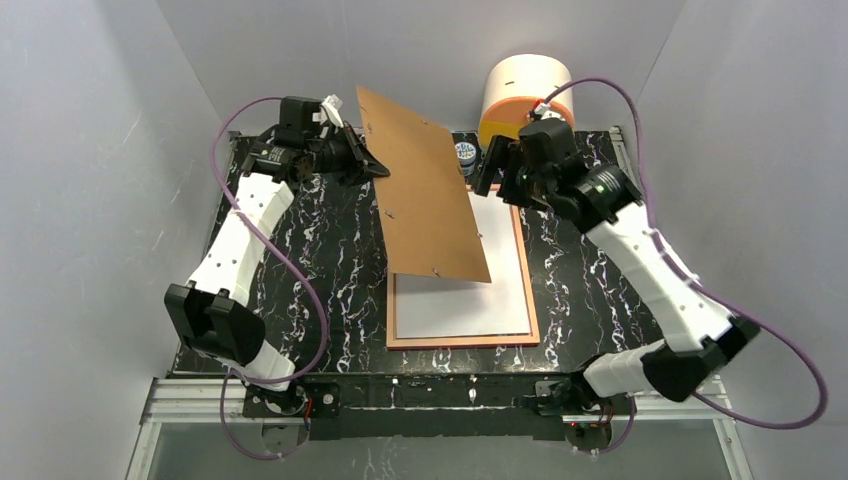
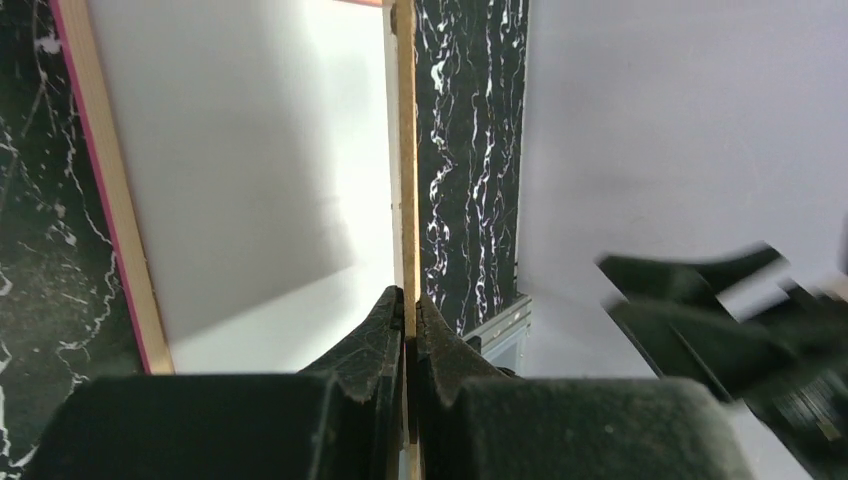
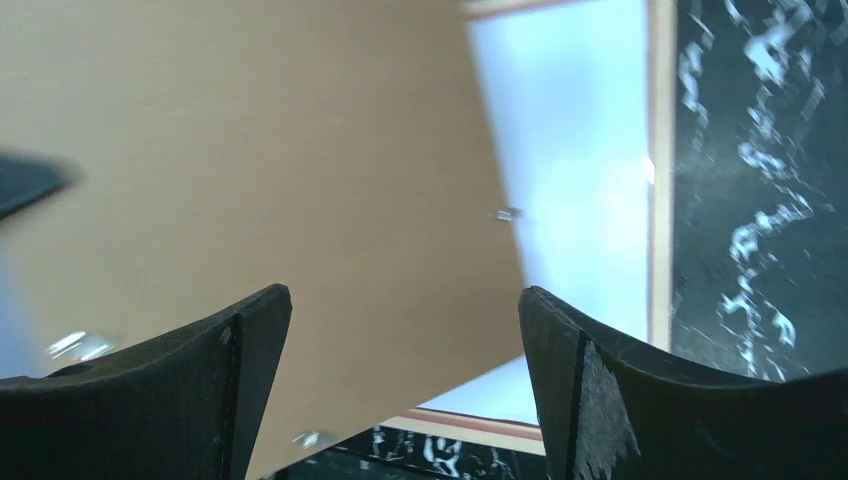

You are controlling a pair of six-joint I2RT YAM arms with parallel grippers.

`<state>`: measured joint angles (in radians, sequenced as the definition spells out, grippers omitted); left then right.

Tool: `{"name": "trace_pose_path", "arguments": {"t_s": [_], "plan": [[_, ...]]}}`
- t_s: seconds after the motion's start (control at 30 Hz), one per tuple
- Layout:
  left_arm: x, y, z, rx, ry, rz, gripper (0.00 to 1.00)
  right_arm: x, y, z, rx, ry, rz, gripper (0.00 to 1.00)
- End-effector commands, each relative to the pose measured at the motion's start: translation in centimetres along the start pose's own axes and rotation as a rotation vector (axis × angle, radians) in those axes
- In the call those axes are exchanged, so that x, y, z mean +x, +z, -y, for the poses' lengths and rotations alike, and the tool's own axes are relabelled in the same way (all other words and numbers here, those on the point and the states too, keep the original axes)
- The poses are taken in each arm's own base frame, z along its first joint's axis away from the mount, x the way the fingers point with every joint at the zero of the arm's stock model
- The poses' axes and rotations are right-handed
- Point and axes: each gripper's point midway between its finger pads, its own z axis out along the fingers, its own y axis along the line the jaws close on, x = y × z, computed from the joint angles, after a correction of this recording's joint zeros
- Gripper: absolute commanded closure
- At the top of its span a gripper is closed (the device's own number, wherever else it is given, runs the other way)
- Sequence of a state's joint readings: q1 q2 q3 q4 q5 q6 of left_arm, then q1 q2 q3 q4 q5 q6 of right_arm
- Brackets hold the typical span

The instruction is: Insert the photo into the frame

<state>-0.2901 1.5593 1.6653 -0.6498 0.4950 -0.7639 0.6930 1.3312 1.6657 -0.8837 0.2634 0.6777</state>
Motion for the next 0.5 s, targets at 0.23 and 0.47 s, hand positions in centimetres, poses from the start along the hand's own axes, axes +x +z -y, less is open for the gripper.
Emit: {"name": "trace_pose_path", "arguments": {"t_s": [0.23, 0.47], "plan": [[1.4, -2.3, 3.1, 0.262, 0.048, -0.008, 1.00, 7.2, 6.7, 18.4, 0.329, 0.284, -0.272, 0.19], [3.1, -0.4, 2.2, 0.358, -0.020, -0.018, 1.00, 13.3, 7.9, 24.3, 0.336, 0.418, -0.384, 0.46]]}}
